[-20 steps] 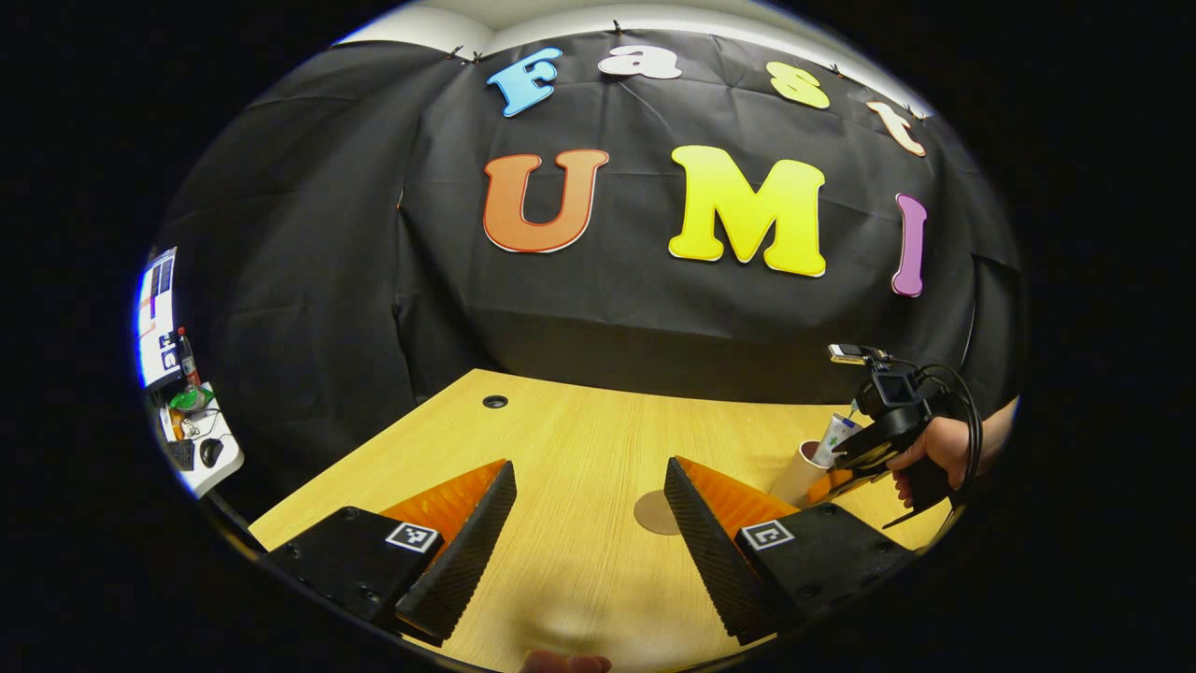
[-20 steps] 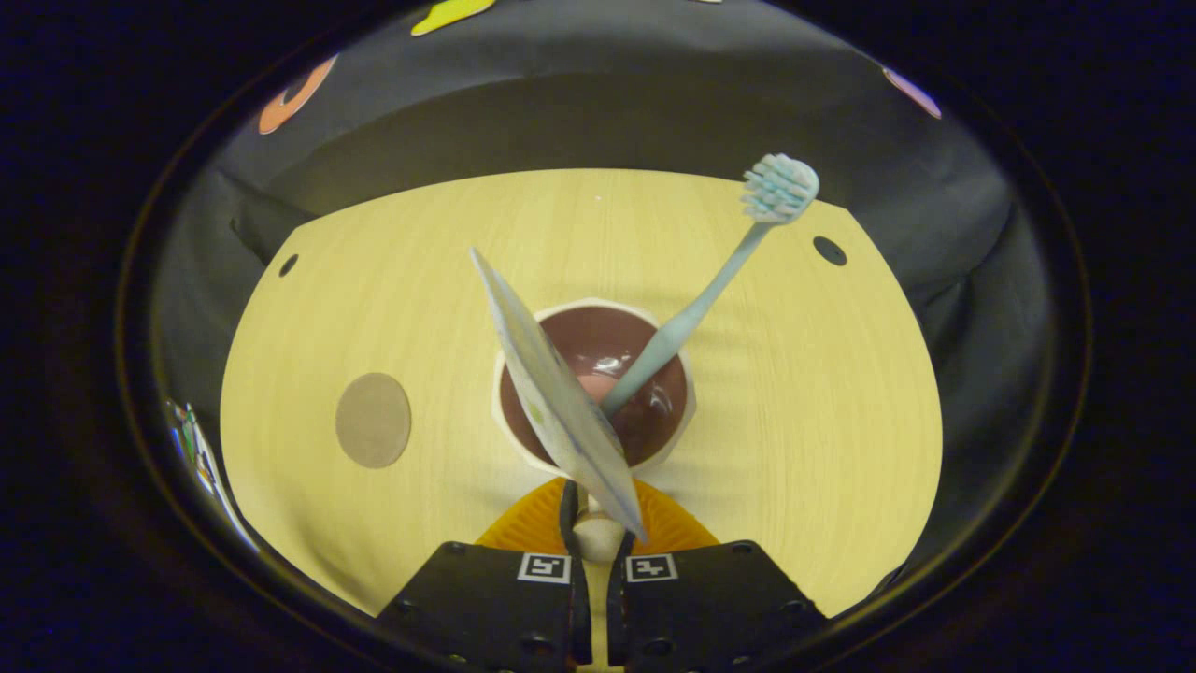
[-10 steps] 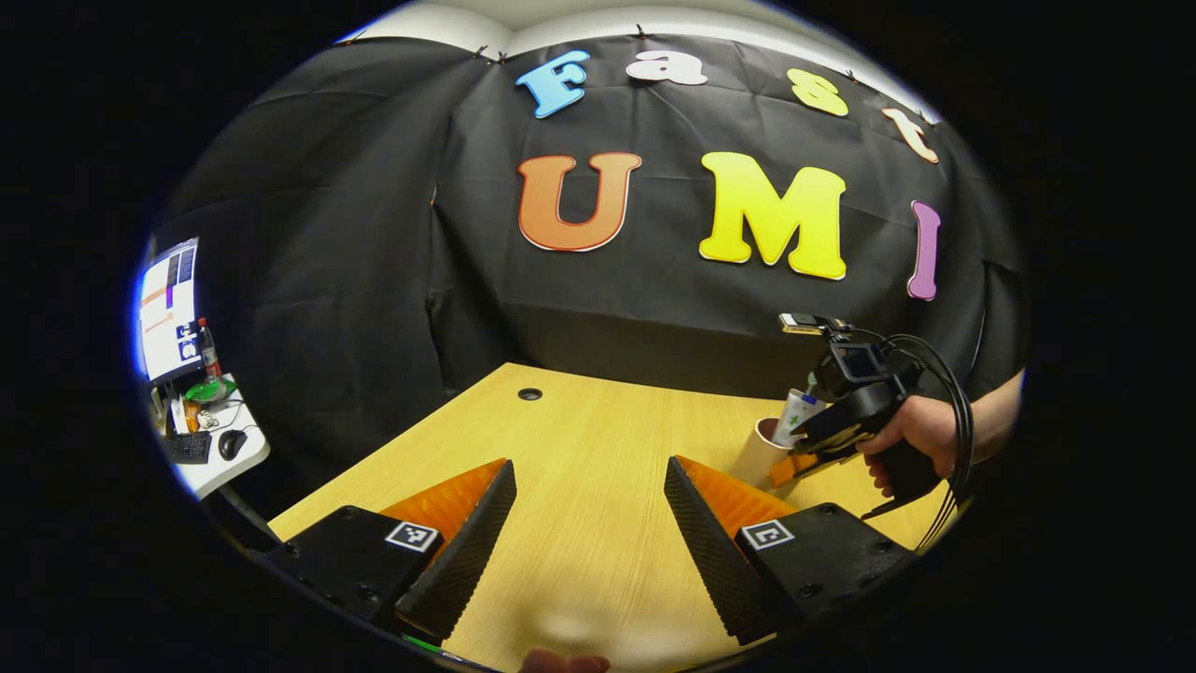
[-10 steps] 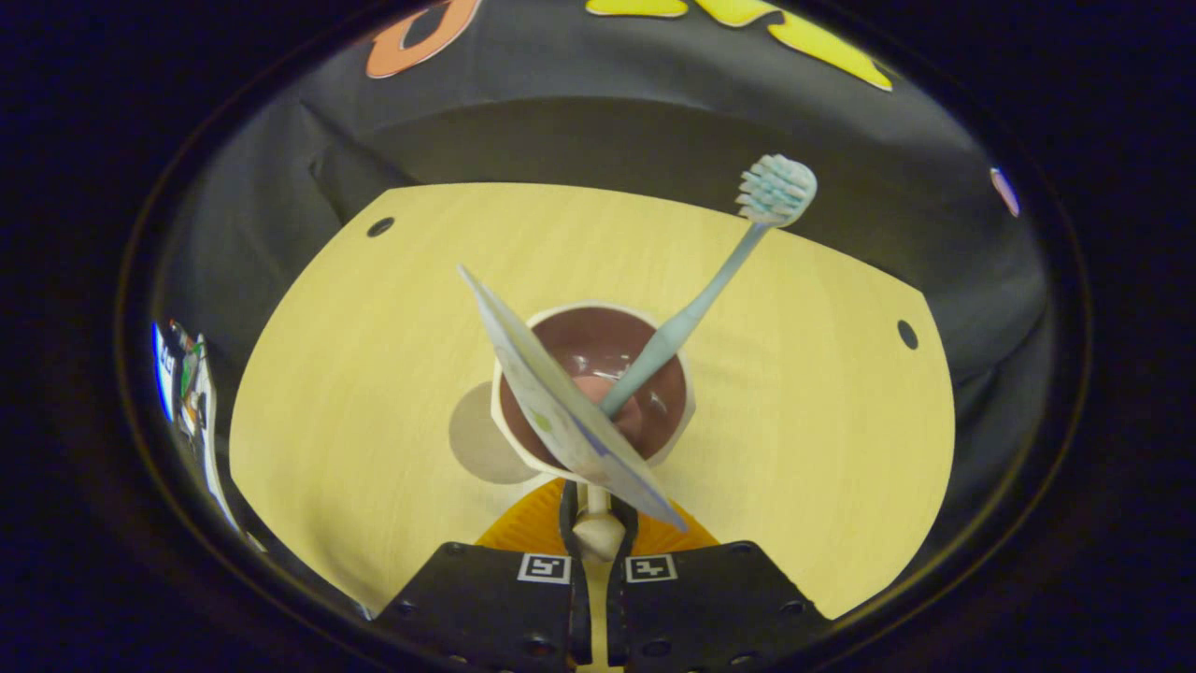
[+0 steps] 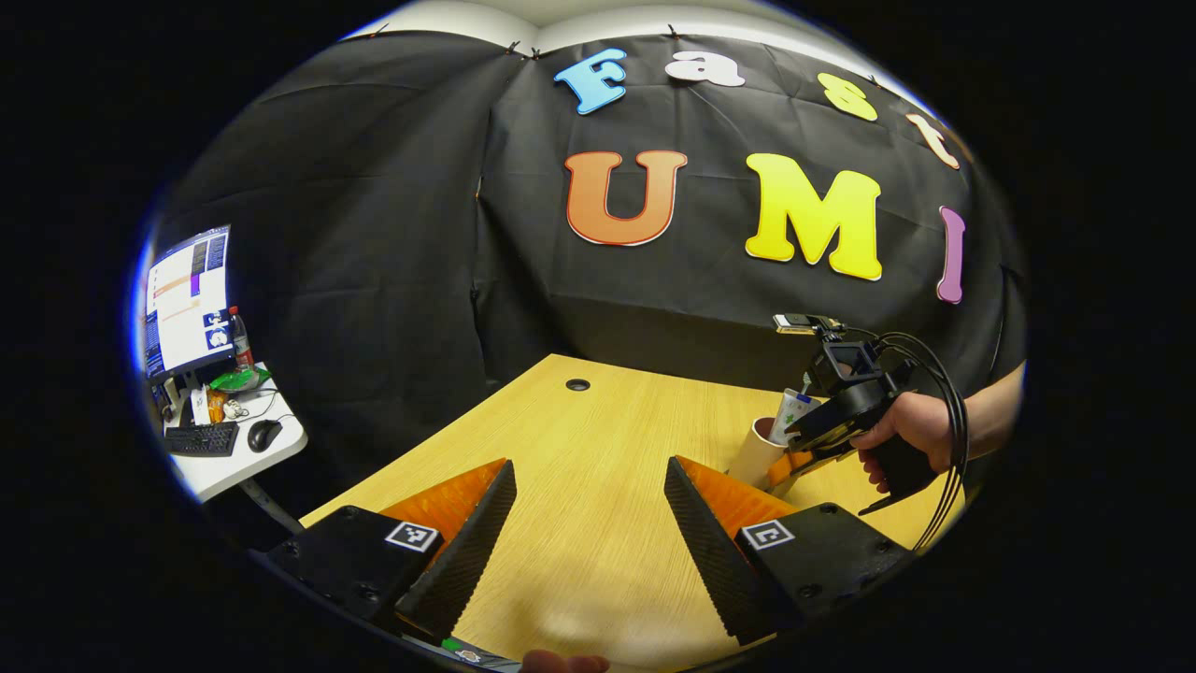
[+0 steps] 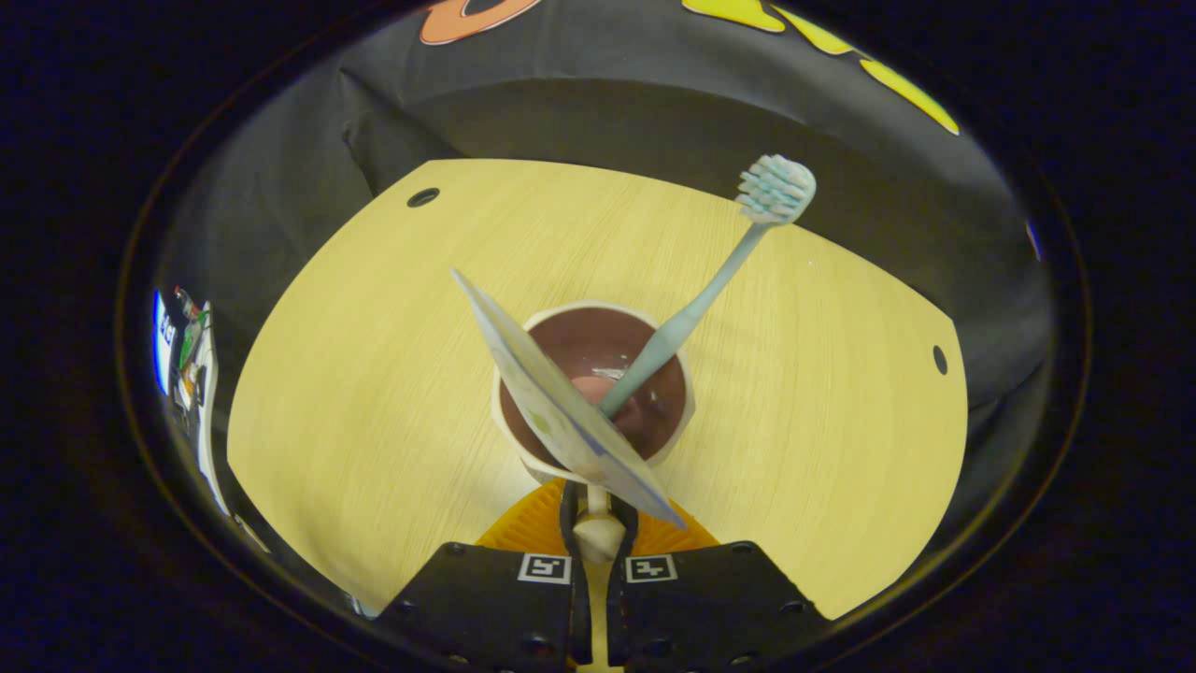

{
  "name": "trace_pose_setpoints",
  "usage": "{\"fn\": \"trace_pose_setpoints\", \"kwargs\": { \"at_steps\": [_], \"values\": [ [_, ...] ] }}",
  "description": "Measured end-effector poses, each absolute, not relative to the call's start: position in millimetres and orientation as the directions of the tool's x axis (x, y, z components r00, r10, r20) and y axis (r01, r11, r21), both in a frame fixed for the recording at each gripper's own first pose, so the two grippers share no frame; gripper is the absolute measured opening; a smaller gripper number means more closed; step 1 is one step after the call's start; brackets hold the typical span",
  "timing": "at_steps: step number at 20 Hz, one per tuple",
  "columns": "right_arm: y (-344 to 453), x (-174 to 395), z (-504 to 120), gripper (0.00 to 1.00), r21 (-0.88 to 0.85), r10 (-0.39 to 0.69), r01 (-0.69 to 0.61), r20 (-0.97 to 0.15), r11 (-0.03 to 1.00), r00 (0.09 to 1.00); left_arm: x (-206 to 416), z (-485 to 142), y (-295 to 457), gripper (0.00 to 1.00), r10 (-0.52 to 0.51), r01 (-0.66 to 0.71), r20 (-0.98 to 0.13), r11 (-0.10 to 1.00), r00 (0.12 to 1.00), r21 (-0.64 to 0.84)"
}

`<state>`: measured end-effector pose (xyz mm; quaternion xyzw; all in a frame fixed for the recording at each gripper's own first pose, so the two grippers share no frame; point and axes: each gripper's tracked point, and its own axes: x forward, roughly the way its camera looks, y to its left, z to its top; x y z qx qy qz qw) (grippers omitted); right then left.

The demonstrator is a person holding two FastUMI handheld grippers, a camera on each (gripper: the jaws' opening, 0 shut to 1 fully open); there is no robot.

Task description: Put the toothbrush and toothpaste on the desktop into the cup, then pick up the cup and place it on the coaster on the desktop.

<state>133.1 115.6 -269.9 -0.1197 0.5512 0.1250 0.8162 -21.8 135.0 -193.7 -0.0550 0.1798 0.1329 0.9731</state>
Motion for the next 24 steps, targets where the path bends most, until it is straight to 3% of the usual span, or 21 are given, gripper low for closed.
{"fn": "trace_pose_setpoints", "kwargs": {
  "at_steps": [1, 2, 5, 7, 8, 10, 13, 17, 24],
  "values": [
    [116.2, 130.7, -273.1, 0.07, -0.06, 0.062, -0.334, -0.937, 0.941, 0.343, -22.0, -192.9, 135.7, 1.0, 0.239, -0.277, -0.362, 0.959, 0.901, -0.058],
    [115.3, 131.1, -270.1, 0.16, -0.06, 0.066, -0.323, -0.929, 0.944, 0.364, -22.3, -192.8, 136.4, 1.0, 0.237, -0.274, -0.361, 0.96, 0.902, -0.054],
    [113.6, 127.1, -260.0, 0.23, -0.056, 0.071, -0.306, -0.919, 0.95, 0.388, -21.1, -192.1, 133.5, 1.0, 0.219, -0.253, -0.357, 0.966, 0.908, -0.053],
    [108.8, 122.3, -254.5, 0.42, -0.045, 0.078, -0.286, -0.912, 0.957, 0.403, -17.6, -190.8, 125.5, 1.0, 0.199, -0.232, -0.354, 0.971, 0.914, -0.051],
    [107.3, 119.2, -252.0, 0.62, -0.04, 0.08, -0.276, -0.91, 0.96, 0.407, -14.9, -188.1, 122.4, 1.0, 0.186, -0.218, -0.35, 0.975, 0.918, -0.052],
    [101.5, 108.6, -241.0, 0.75, -0.022, 0.088, -0.25, -0.902, 0.968, 0.422, -10.6, -182.8, 111.2, 1.0, 0.158, -0.186, -0.342, 0.981, 0.926, -0.051],
    [84.1, 84.5, -219.2, 0.79, 0.001, 0.102, -0.217, -0.885, 0.976, 0.455, -0.8, -172.2, 88.2, 1.0, 0.099, -0.124, -0.321, 0.991, 0.942, -0.058],
    [45.9, 59.7, -176.9, 0.84, -0.019, 0.084, -0.175, -0.82, 0.984, 0.566, 11.3, -153.9, 56.6, 1.0, 0.022, -0.044, -0.283, 0.997, 0.959, -0.07],
    [-17.2, 51.3, -54.6, 0.86, -0.053, 0.035, -0.081, -0.58, 0.995, 0.814, 29.0, -108.2, 11.6, 1.0, -0.049, 0.031, -0.227, 0.996, 0.973, -0.082]
  ]
}}
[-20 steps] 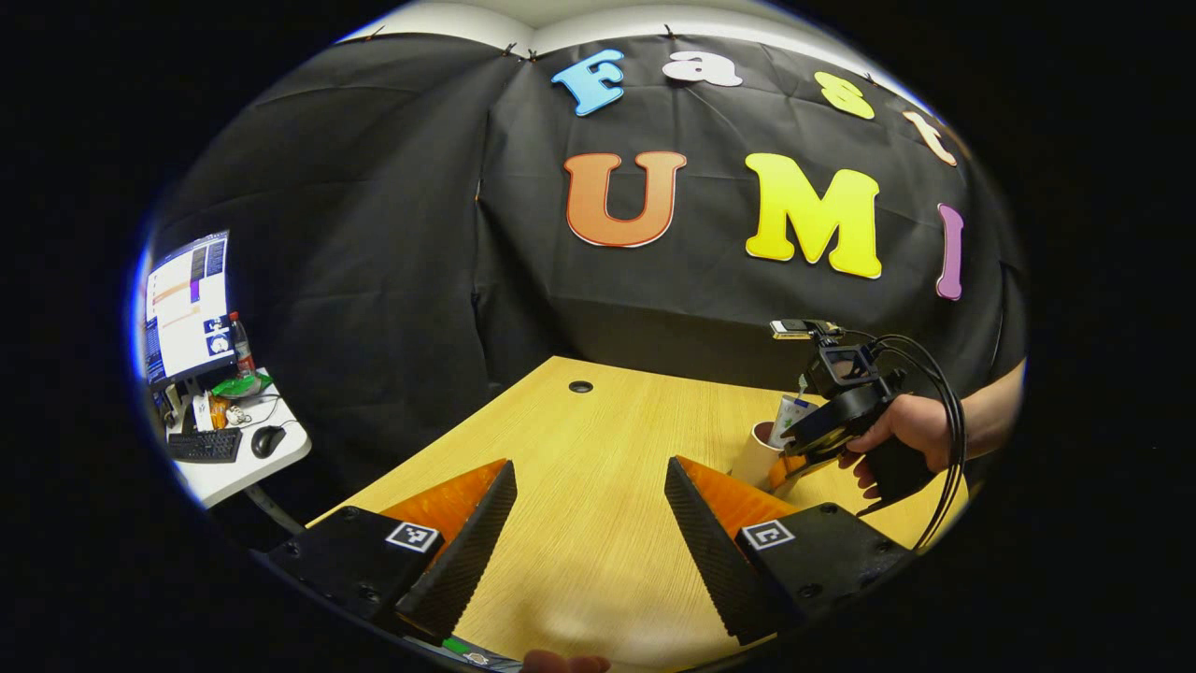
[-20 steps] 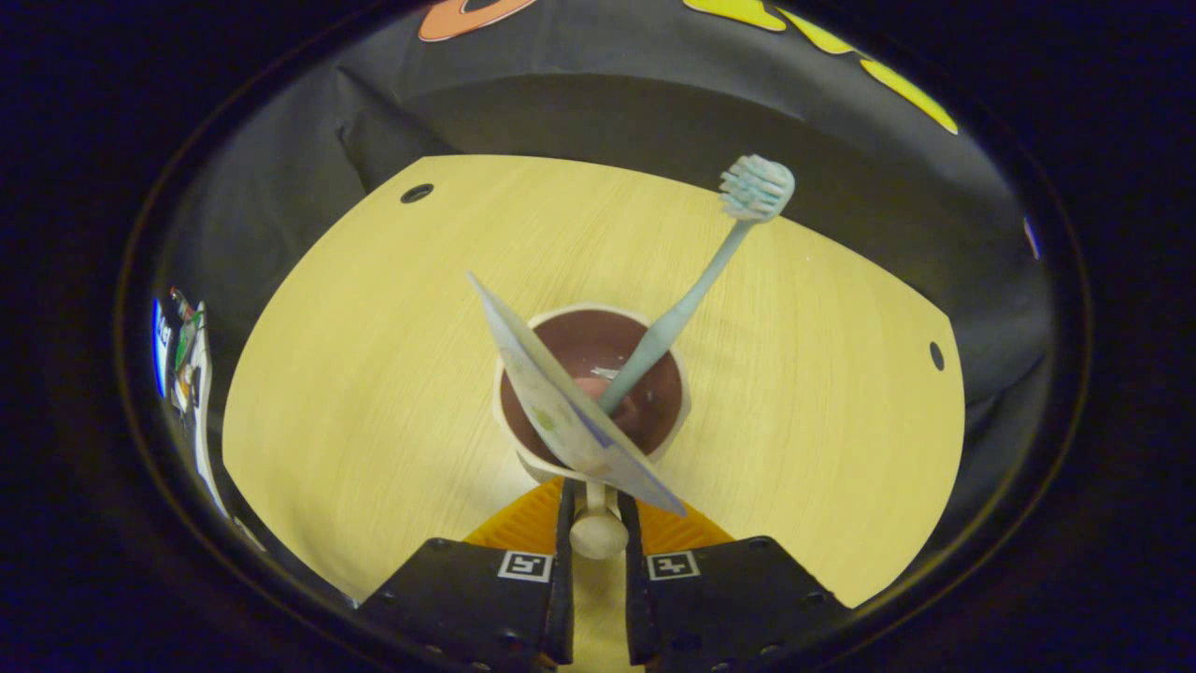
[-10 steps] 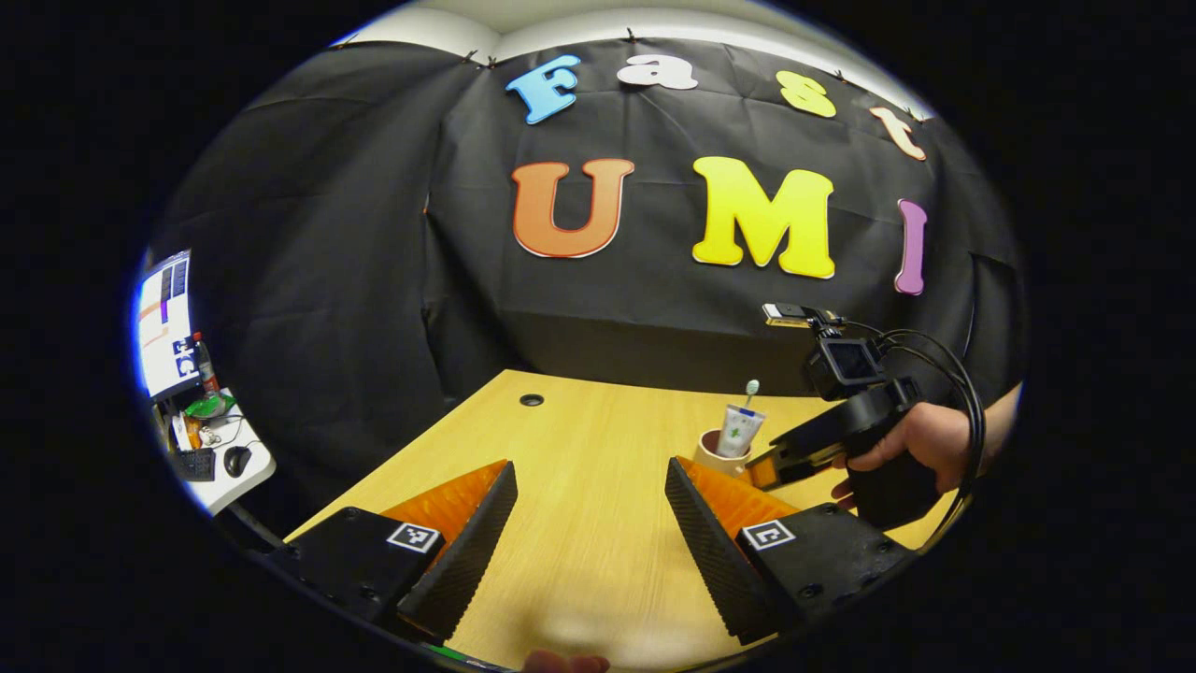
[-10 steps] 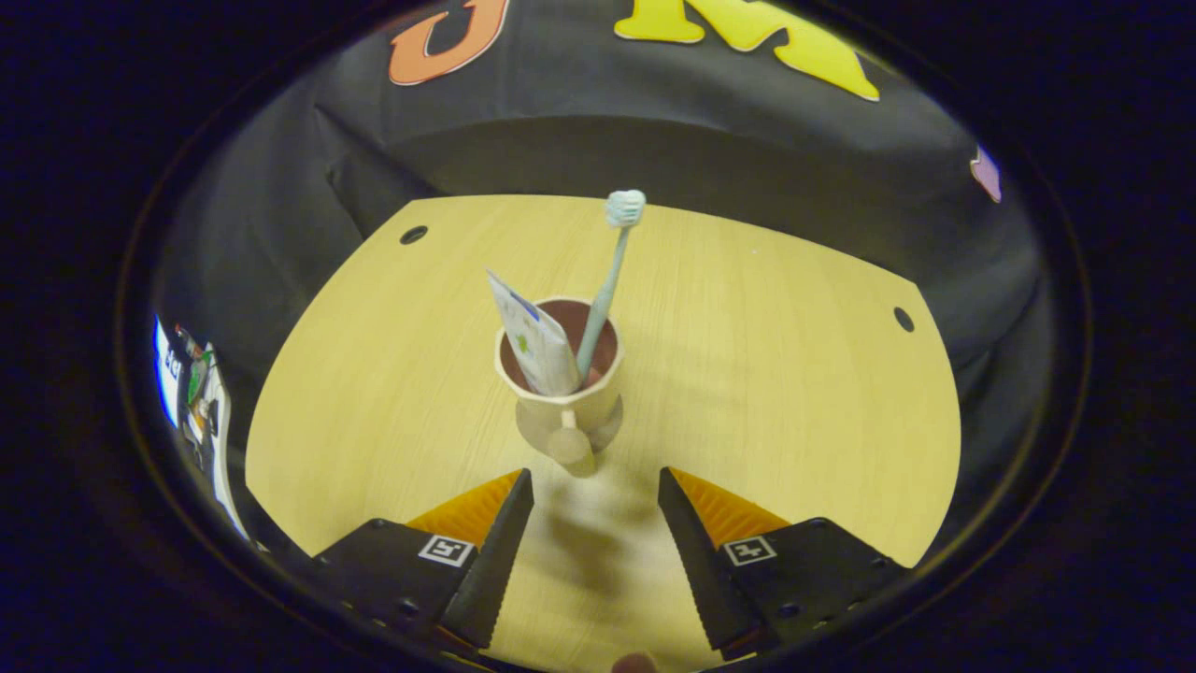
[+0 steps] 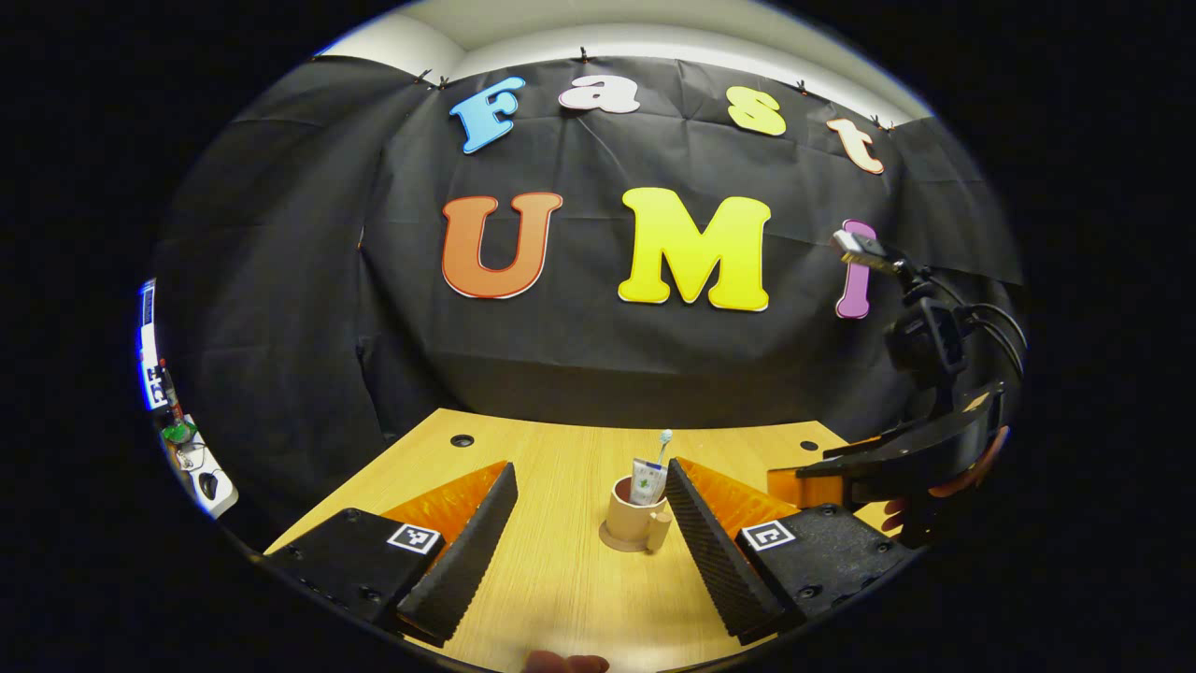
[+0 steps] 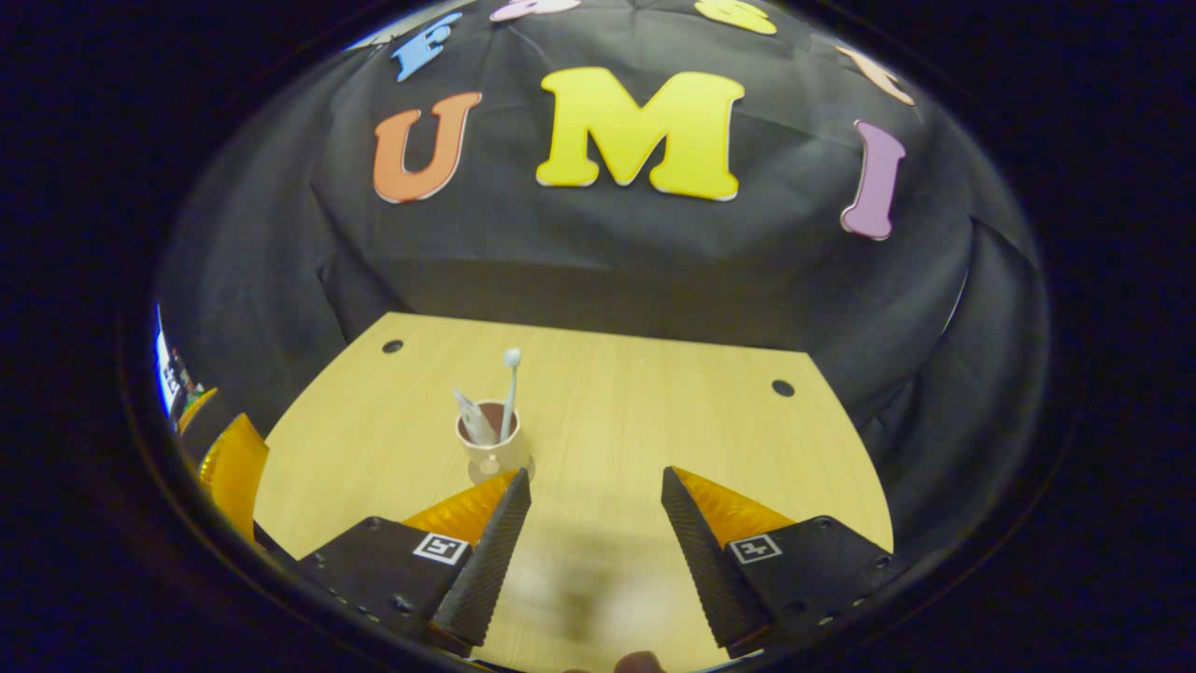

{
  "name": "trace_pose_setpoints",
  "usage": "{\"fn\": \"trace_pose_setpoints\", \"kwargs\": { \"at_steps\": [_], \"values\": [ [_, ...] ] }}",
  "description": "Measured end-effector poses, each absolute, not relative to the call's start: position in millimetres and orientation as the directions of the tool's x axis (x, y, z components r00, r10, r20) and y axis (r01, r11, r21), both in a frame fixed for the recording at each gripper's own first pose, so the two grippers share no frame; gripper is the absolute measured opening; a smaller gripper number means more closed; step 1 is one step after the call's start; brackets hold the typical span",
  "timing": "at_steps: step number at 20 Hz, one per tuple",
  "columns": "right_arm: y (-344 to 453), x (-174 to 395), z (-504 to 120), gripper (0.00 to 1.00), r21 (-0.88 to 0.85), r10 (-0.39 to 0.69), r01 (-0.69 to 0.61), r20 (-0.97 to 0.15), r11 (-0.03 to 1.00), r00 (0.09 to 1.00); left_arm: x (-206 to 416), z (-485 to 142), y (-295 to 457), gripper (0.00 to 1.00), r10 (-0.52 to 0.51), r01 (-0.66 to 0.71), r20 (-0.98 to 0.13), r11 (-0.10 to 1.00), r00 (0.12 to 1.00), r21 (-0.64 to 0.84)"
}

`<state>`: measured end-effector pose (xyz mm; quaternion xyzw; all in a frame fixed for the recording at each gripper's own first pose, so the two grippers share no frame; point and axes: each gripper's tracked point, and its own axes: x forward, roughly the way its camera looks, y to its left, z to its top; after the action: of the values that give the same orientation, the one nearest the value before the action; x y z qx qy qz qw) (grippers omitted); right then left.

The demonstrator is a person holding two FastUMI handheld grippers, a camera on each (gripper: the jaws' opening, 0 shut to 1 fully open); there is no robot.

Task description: Put the toothbrush and toothpaste on the desktop into the cup, then pick up the cup and place it on the coaster on the desktop.

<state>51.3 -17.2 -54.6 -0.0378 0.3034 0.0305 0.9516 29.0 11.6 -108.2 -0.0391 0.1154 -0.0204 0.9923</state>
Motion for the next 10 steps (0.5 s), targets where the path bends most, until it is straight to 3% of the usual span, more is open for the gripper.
{"fn": "trace_pose_setpoints", "kwargs": {
  "at_steps": [5, 10],
  "values": [
    [-43.7, 40.7, 17.4, 0.86, -0.074, 0.003, -0.031, -0.351, 0.997, 0.937, 37.2, -59.8, -7.1, 1.0, -0.074, 0.059, -0.173, 0.994, 0.982, -0.088],
    [-61.0, 27.4, 61.0, 0.86, -0.081, -0.028, 0.012, -0.204, 0.997, 0.979, 38.9, -27.8, -16.0, 1.0, -0.078, 0.069, -0.127, 0.995, 0.989, -0.072]
  ]
}}
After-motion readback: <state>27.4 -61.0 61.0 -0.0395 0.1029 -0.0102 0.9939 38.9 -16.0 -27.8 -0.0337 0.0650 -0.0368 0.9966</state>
